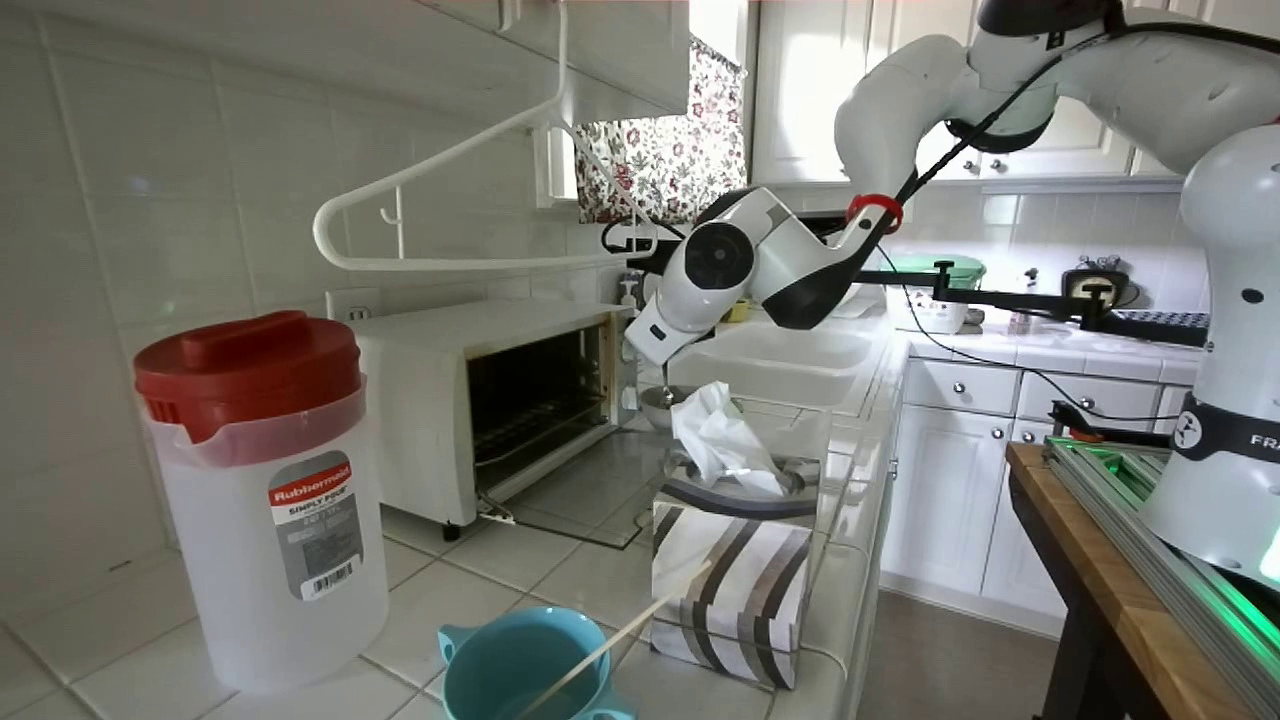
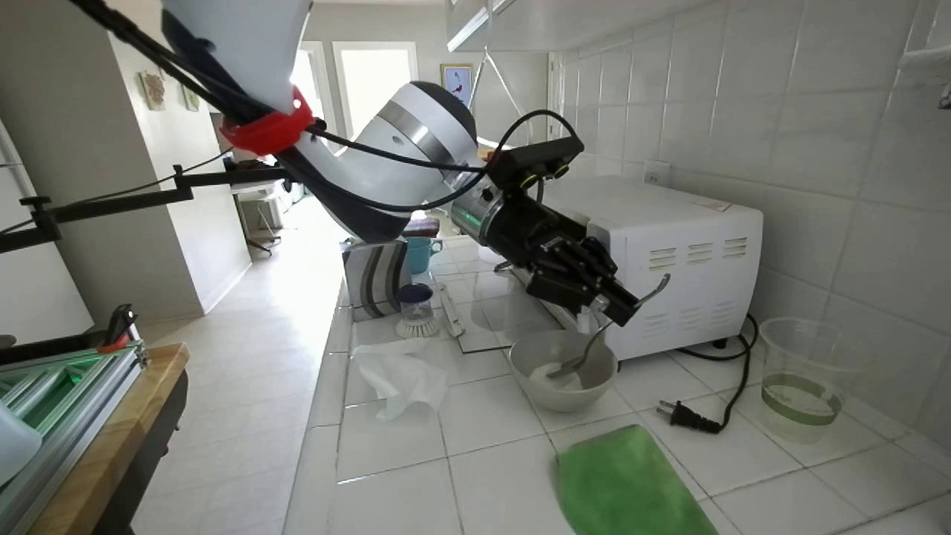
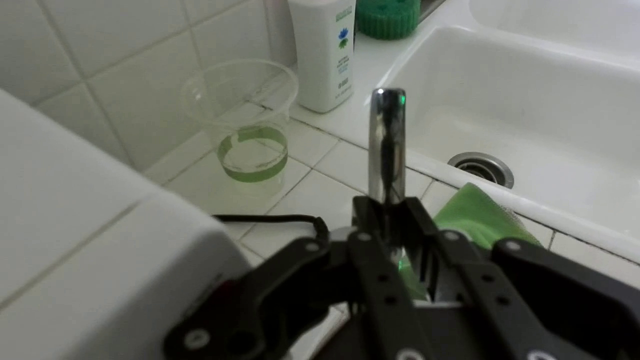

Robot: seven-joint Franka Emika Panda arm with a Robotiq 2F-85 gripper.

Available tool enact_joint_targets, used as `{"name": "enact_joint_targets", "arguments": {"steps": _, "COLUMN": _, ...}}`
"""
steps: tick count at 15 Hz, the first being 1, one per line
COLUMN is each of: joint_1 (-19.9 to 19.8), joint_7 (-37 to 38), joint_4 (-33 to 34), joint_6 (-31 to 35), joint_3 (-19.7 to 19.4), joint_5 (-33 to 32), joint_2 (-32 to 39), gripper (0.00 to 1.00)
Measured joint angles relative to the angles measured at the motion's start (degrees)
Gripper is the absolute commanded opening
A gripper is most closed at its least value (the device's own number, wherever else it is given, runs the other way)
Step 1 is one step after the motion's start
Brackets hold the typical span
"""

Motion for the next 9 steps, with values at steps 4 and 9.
{"name": "enact_joint_targets", "arguments": {"steps": 4, "joint_1": -0.5, "joint_7": 0.0, "joint_4": -0.3, "joint_6": 0.0, "joint_3": 0.3, "joint_5": 1.6, "joint_2": 0.3, "gripper": 0.05}}
{"name": "enact_joint_targets", "arguments": {"steps": 9, "joint_1": -3.0, "joint_7": 0.0, "joint_4": -1.6, "joint_6": -0.1, "joint_3": 0.2, "joint_5": 2.6, "joint_2": 0.5, "gripper": 0.05}}
